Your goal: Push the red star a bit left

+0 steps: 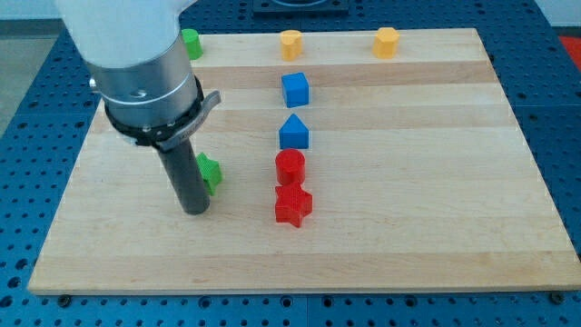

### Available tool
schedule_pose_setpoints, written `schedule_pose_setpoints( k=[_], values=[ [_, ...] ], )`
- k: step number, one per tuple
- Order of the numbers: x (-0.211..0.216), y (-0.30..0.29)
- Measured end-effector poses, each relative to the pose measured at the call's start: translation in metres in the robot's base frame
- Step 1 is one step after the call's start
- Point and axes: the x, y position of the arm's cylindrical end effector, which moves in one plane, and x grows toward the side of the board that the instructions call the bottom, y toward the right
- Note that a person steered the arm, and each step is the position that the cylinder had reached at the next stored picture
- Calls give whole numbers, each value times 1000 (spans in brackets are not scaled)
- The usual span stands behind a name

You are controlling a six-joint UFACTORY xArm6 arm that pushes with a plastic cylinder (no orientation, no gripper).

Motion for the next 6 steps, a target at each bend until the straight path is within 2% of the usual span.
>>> schedule_pose_setpoints(
  k=[3, 5, 6],
  values=[
    [5, -15],
    [3, -100],
    [17, -116]
  ],
)
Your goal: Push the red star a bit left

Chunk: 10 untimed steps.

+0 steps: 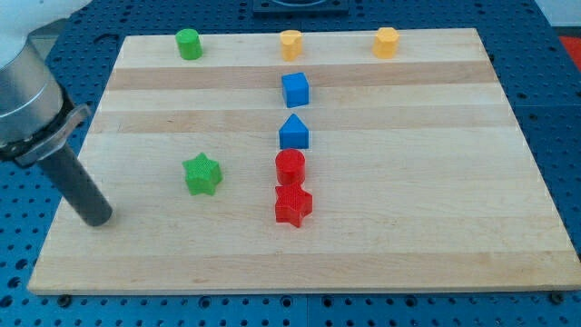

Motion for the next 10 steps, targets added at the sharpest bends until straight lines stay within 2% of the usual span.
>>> schedule_pose_setpoints(
  k=[1, 2, 4, 5, 6, 7, 10],
  values=[
    [36, 0],
    [68, 49],
    [66, 232],
    [55, 302],
    [20, 302],
    [-5, 274],
    [-5, 208]
  ],
)
